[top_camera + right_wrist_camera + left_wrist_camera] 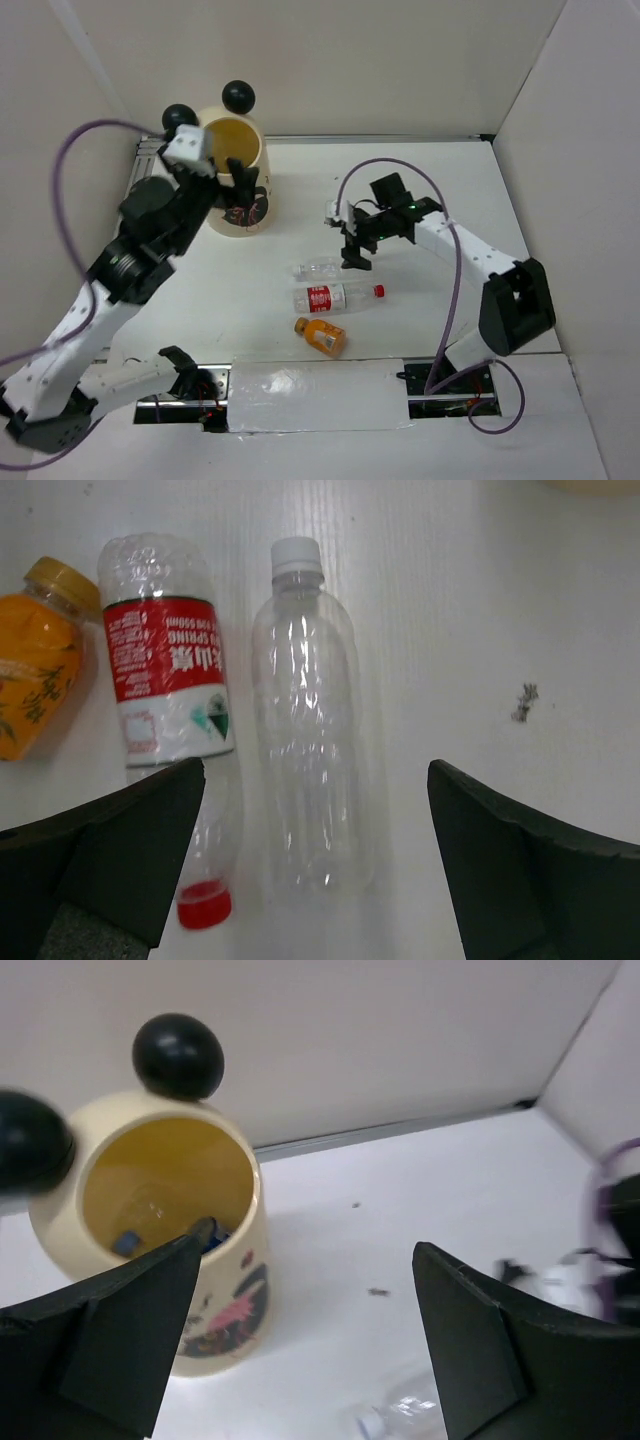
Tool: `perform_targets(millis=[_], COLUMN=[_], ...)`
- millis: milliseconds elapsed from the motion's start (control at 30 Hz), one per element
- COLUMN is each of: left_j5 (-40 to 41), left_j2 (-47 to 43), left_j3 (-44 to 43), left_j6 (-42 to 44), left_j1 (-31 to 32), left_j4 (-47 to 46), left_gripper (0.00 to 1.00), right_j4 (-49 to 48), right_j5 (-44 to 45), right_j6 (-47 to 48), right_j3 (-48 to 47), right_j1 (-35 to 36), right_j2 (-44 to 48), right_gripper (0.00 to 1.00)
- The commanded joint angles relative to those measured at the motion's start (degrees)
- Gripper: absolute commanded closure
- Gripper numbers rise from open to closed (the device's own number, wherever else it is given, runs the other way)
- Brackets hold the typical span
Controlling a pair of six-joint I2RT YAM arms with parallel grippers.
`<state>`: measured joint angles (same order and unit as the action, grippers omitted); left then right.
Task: Put the plastic bottles in the bin
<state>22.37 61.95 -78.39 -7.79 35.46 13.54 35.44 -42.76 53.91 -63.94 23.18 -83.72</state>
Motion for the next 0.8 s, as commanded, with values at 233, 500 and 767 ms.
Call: perform_targets(millis=[233, 500, 767], left_j5=[1.8, 1.3, -5.5], left_j2=[-25.1, -27.5, -28.6], left_j3=[17.3, 16.8, 22.9], left_j6=[-23.4, -24.7, -28.0], left_j1=[2.4, 2.4, 2.4], left_j4=[22.1, 28.5, 27.6], left_gripper=[0.0, 0.0, 0.0], right_j4=[-7.8, -0.6, -0.6], right_j5=[16.7, 18.4, 27.0], right_j6=[0.5, 3.5, 3.5], right_j3=[-16.4, -19.3, -12.9], right_j1=[17.3, 19.2, 20.4], right_j2=[-21.9, -27.4, -24.3], right_gripper=[0.0, 0.04, 0.08])
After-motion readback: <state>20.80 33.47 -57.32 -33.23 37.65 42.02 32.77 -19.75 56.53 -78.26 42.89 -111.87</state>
